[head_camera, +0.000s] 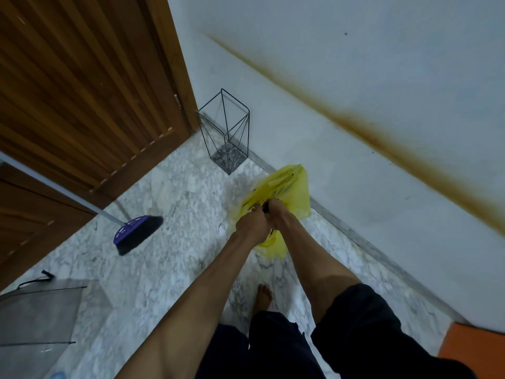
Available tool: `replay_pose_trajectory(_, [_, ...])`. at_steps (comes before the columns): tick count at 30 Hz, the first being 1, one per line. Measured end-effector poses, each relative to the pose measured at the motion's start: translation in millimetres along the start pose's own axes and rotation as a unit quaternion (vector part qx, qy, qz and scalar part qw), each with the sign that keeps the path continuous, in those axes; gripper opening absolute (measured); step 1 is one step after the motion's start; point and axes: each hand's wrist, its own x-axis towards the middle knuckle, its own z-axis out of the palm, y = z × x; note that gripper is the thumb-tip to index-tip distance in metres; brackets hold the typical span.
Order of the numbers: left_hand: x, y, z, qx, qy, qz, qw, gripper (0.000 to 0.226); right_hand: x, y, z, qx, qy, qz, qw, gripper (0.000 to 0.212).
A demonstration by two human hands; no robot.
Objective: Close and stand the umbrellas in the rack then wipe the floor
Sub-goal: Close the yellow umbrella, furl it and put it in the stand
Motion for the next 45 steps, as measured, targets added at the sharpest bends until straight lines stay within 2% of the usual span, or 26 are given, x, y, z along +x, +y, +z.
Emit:
replay_pose_trajectory(4, [-1, -4, 4, -0.029, 0.016, 0.018, 0.999, 0.053, 4, 4, -2, 0.032, -0.01, 0.016, 0.999, 0.03])
replay_pose_trajectory(13, [-6, -21, 9, -0.063, -0.001, 0.012, 0.998, 0.044, 11, 11, -9, 0.099, -0.018, 0.029, 0.994, 0.03])
replay_pose_trajectory(17, [-6, -20, 13, -0.069, -0.01, 0.003, 0.998, 0.046, 10, 16, -12, 0.075, -0.045, 0.045, 0.995, 0.032])
replay_pose_trajectory(21, [-7, -21, 16, -0.056, -0.004, -0.007, 0.998, 0.047, 14, 16, -9, 0.071, -0.023, 0.043, 0.996, 0.025])
replay_pose_trajectory(26, [-4, -16, 17, -0.08, 0.0, -0.033, 0.996, 0.043, 16, 20, -8, 0.054, -0.06, 0.048, 0.996, 0.031])
replay_pose_trajectory(32, [-1, -17, 12, -0.093, -0.011, -0.019, 0.995, 0.041, 19, 18, -12, 0.053, -0.058, 0.065, 0.995, 0.029])
replay_pose_trajectory(35, [0, -17, 9, -0.117, -0.015, -0.007, 0.993, 0.046, 20, 20, -11, 0.038, -0.078, 0.075, 0.993, 0.038])
replay_pose_trajectory(41, [2, -17, 6, -0.09, -0.024, -0.016, 0.995, 0.04, 22, 14, -23, 0.043, -0.064, 0.063, 0.995, 0.029])
replay_pose_trajectory(45, [3, -12, 3, -0.095, 0.009, -0.023, 0.995, 0.04, 20, 12, -19, 0.033, -0.047, 0.059, 0.997, 0.034])
